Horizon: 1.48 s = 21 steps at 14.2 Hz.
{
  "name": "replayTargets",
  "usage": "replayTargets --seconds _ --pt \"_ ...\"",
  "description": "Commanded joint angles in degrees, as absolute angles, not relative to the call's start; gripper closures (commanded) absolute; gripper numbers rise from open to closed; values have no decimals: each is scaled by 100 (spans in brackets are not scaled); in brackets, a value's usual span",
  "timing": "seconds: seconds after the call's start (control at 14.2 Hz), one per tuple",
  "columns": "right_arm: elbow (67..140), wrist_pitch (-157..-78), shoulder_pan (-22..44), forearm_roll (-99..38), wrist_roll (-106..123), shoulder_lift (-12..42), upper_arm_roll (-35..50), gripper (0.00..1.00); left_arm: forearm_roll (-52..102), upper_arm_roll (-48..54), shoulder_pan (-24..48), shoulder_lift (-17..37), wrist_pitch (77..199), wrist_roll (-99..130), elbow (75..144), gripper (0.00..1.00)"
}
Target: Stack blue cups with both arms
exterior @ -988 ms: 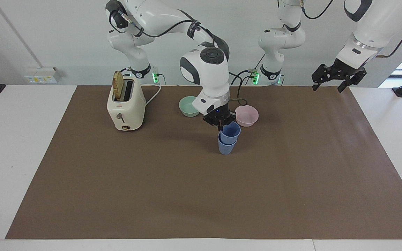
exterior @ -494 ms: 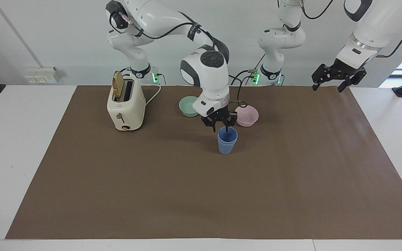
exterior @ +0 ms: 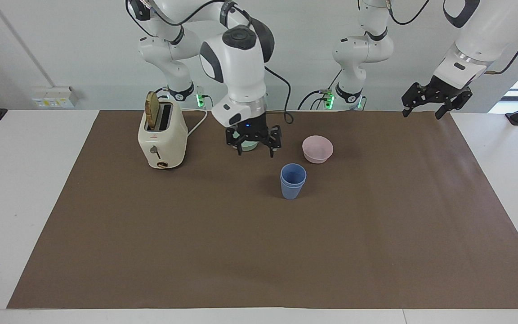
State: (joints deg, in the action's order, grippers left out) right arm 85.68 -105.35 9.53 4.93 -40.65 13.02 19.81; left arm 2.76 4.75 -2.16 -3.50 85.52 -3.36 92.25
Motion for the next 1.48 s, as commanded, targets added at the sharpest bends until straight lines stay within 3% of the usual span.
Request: replayTargets --seconds 0.0,0.35,1.06,1.2,1.41 --pt "9139 -10250 310 361 -3273 504 2048 0 185 536 -299 -334 8455 -360 9141 0" --pt "9080 -9335 -166 343 -2506 -87 1969 0 185 536 -299 -334 8455 -360 9141 0" --pt "8754 -8798 -694 299 -1688 -88 1846 0 193 536 -299 -334 8455 -360 9141 0" --pt "8728 -8798 -572 220 -1705 -79 1654 0 193 536 -299 -334 8455 -360 9141 0" --pt "8728 -8798 297 97 -1688 -97 583 0 193 536 -299 -334 8455 -360 9141 0"
